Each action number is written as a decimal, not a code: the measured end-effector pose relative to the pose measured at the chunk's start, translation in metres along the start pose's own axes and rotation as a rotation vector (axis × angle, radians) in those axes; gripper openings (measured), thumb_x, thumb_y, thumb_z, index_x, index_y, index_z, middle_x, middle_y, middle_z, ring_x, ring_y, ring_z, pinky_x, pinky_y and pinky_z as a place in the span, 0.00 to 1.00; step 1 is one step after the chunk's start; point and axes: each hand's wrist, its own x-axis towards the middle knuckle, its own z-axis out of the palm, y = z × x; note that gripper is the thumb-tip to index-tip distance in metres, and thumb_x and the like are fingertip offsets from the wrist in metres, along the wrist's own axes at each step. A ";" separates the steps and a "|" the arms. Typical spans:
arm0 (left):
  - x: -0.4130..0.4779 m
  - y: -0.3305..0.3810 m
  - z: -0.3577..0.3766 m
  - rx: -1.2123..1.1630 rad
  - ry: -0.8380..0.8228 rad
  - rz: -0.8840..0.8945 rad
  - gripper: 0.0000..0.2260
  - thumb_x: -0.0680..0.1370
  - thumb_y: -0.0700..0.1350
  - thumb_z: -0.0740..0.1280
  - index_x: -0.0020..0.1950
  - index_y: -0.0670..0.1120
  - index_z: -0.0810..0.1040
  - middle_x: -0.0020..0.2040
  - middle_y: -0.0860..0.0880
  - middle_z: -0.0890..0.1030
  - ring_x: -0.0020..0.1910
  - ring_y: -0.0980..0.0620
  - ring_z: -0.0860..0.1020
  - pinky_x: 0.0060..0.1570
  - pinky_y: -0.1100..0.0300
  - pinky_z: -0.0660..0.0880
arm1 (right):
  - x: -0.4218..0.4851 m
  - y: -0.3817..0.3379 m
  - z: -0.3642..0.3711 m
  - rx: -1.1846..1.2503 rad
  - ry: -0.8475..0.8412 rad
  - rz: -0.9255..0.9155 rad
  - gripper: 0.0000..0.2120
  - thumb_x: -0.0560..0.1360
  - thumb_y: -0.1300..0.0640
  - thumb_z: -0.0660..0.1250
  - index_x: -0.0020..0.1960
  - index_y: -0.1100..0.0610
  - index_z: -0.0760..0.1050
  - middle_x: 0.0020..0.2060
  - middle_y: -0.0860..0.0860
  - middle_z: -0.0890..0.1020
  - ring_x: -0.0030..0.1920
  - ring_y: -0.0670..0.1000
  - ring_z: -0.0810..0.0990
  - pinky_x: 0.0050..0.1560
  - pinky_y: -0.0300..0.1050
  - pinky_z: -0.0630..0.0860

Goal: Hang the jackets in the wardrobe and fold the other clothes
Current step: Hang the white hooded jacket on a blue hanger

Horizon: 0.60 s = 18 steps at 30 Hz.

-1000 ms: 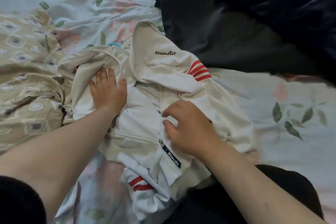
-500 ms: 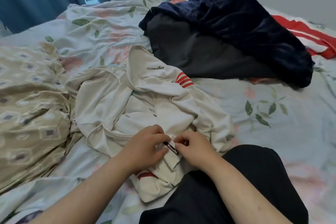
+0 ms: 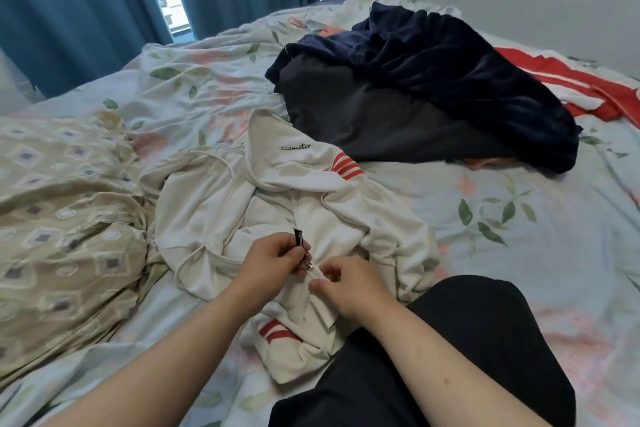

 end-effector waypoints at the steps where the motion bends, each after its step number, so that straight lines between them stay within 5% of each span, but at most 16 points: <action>1: -0.001 0.000 -0.001 0.001 0.004 -0.004 0.10 0.78 0.32 0.66 0.43 0.43 0.83 0.36 0.46 0.84 0.36 0.51 0.82 0.43 0.59 0.82 | 0.000 0.000 0.001 0.011 0.006 0.010 0.08 0.70 0.45 0.73 0.44 0.48 0.81 0.36 0.42 0.81 0.38 0.40 0.77 0.36 0.32 0.67; 4: -0.006 -0.001 0.001 0.110 -0.007 0.036 0.07 0.75 0.34 0.70 0.42 0.45 0.83 0.37 0.46 0.84 0.36 0.53 0.82 0.43 0.59 0.81 | -0.001 0.002 -0.002 0.073 0.000 0.034 0.07 0.69 0.48 0.74 0.37 0.49 0.78 0.31 0.43 0.79 0.32 0.39 0.75 0.33 0.33 0.67; 10: -0.002 0.006 0.001 0.222 0.052 0.077 0.07 0.72 0.33 0.72 0.39 0.45 0.82 0.31 0.45 0.83 0.31 0.51 0.81 0.42 0.51 0.81 | -0.012 0.003 -0.012 0.135 -0.071 0.051 0.10 0.69 0.51 0.78 0.38 0.52 0.77 0.29 0.43 0.76 0.31 0.42 0.73 0.35 0.36 0.69; 15: 0.004 0.005 -0.005 0.158 0.144 0.030 0.06 0.73 0.33 0.72 0.41 0.43 0.82 0.30 0.47 0.83 0.30 0.53 0.81 0.36 0.61 0.79 | -0.024 0.009 -0.029 0.078 -0.164 0.046 0.10 0.70 0.52 0.77 0.36 0.51 0.77 0.31 0.43 0.77 0.32 0.41 0.73 0.32 0.31 0.68; 18: -0.002 0.005 -0.003 0.063 0.020 -0.016 0.05 0.74 0.31 0.72 0.42 0.40 0.82 0.31 0.45 0.83 0.31 0.51 0.81 0.34 0.64 0.78 | -0.027 0.009 -0.030 0.000 -0.239 0.044 0.11 0.67 0.50 0.77 0.36 0.53 0.77 0.29 0.44 0.76 0.31 0.42 0.74 0.33 0.35 0.71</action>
